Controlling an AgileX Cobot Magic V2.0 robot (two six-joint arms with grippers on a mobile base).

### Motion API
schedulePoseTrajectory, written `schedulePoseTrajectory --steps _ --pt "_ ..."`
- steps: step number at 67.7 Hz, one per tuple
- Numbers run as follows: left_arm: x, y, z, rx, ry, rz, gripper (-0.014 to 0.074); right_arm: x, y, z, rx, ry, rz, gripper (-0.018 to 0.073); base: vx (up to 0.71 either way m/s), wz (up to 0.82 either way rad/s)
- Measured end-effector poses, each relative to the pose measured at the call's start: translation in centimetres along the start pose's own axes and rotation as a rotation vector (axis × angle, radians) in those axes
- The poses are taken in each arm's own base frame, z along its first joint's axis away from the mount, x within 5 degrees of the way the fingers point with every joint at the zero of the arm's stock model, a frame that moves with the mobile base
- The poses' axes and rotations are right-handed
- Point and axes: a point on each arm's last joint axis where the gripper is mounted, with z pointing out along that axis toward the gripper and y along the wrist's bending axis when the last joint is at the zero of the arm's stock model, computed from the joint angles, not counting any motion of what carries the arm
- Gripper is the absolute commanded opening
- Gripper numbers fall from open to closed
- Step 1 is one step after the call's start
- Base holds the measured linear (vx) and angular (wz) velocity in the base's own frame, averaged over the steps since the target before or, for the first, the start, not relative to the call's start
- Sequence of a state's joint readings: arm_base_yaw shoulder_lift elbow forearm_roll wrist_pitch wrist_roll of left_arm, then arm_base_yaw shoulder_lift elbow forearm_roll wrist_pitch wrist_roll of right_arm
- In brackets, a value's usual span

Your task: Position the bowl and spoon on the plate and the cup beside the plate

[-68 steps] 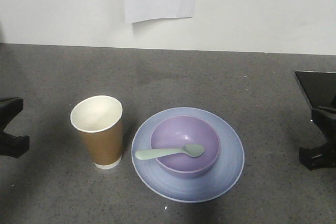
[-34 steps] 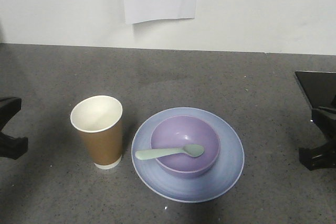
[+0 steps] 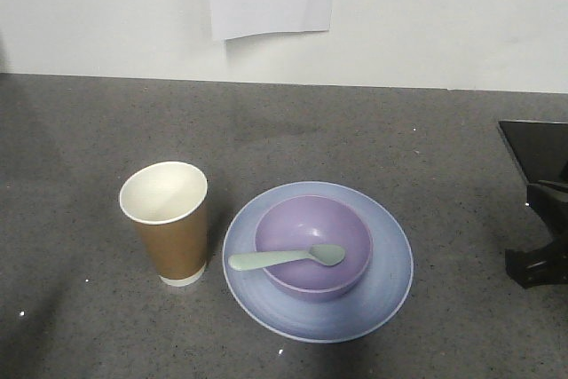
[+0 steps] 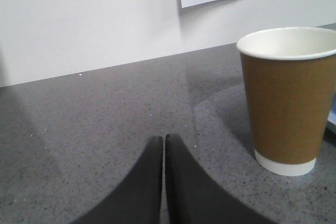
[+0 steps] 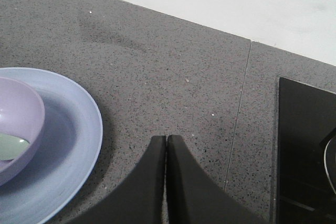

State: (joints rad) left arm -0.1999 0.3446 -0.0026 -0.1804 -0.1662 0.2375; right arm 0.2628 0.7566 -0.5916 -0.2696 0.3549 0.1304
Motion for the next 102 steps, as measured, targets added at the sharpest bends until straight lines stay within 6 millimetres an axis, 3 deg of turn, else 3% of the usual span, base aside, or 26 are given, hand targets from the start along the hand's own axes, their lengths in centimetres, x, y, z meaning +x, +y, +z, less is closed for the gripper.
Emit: schedulePoseTrajectory --steps 38,102 --pt "1.2 0.5 -2.8 -0.118 -0.042 -0.015 -0.0008 0.0 0.0 0.0 0.000 0.000 0.000 -0.0006 0.00 0.00" --pt "1.5 0.8 -2.9 -0.154 -0.020 -0.064 -0.0008 0.0 0.0 0.0 0.000 0.000 0.000 -0.0006 0.00 0.00"
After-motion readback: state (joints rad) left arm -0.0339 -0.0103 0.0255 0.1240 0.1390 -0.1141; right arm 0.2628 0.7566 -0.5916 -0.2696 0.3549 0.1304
